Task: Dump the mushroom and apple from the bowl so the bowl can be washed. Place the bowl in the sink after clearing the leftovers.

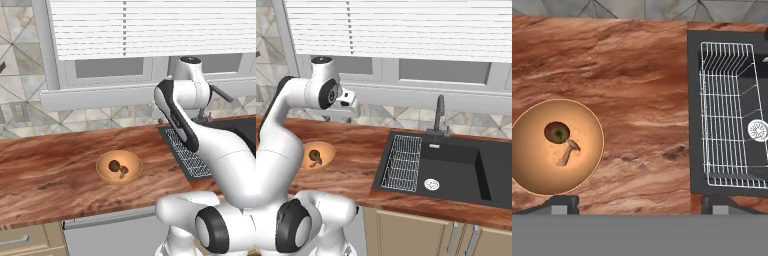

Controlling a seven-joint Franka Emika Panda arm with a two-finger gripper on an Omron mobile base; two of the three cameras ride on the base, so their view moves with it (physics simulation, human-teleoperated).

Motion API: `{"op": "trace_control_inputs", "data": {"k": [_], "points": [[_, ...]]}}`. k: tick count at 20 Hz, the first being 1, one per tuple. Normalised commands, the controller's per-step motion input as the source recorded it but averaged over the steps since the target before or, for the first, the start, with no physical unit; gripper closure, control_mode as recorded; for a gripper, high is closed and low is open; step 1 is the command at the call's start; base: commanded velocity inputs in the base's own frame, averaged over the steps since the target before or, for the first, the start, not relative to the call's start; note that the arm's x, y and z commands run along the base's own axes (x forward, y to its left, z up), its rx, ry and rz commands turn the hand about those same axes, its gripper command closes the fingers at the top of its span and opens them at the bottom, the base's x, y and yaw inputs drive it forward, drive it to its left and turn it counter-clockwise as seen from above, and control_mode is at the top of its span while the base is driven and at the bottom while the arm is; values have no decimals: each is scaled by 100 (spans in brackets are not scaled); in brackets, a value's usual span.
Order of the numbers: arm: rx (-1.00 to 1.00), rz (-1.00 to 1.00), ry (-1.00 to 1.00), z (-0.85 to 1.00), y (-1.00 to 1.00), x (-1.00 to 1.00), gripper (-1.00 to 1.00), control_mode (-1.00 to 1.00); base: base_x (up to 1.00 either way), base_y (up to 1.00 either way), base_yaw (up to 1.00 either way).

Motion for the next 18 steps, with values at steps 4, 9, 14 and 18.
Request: {"op": "trace_control_inputs", "data": {"k": [4, 9, 14, 18], "points": [[0, 0, 12, -66, 38, 0, -100, -100, 0, 0, 0], [0, 0, 13, -68, 32, 0, -100, -100, 0, 0, 0], [2, 0, 7, -68, 21, 5, -100, -100, 0, 0, 0], [8, 0, 4, -59, 13, 1, -100, -100, 0, 0, 0]]}}
